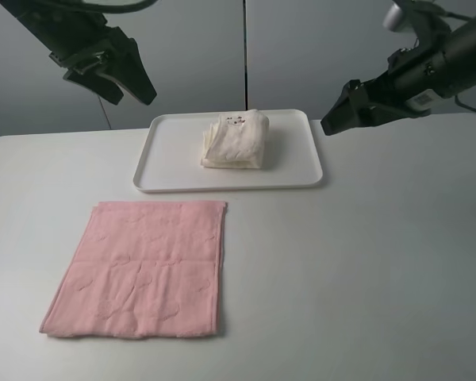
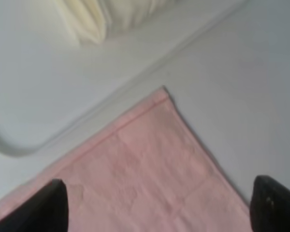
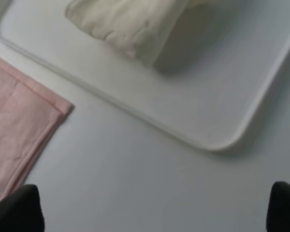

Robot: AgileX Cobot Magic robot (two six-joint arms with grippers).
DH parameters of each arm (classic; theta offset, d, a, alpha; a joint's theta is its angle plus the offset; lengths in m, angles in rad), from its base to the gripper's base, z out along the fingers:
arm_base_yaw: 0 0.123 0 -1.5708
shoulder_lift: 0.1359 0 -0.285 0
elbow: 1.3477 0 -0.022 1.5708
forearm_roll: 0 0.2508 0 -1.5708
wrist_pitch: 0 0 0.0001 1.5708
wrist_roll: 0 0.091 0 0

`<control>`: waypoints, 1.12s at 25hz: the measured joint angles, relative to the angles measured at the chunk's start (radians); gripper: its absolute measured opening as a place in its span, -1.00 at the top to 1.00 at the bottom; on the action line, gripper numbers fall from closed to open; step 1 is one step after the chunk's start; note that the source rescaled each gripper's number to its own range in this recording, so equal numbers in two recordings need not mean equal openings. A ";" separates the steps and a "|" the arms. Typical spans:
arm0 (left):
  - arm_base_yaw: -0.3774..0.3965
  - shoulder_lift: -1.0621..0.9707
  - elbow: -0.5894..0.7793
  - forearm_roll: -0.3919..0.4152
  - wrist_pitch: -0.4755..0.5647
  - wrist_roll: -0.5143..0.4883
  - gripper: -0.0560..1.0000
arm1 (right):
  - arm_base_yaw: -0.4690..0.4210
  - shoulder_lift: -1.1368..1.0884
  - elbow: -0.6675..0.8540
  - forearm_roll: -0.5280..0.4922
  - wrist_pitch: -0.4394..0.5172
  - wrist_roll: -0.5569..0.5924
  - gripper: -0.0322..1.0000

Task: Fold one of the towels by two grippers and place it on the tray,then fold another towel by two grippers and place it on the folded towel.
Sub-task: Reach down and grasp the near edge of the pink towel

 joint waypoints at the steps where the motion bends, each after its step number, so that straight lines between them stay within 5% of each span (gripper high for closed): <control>1: 0.000 -0.023 0.040 0.005 0.000 0.010 -0.94 | 0.001 -0.025 0.017 0.007 0.002 0.000 -1.00; 12: 0.000 -0.291 0.507 0.027 -0.034 0.203 -0.94 | 0.241 -0.070 0.036 -0.097 0.090 -0.002 -1.00; 20: 0.000 -0.497 0.779 0.154 -0.129 0.378 -0.94 | 0.496 -0.070 0.036 -0.203 0.100 -0.042 -1.00; 28: 0.000 -0.562 0.921 0.240 -0.165 0.660 -0.94 | 0.539 -0.060 0.036 -0.202 0.099 -0.185 -1.00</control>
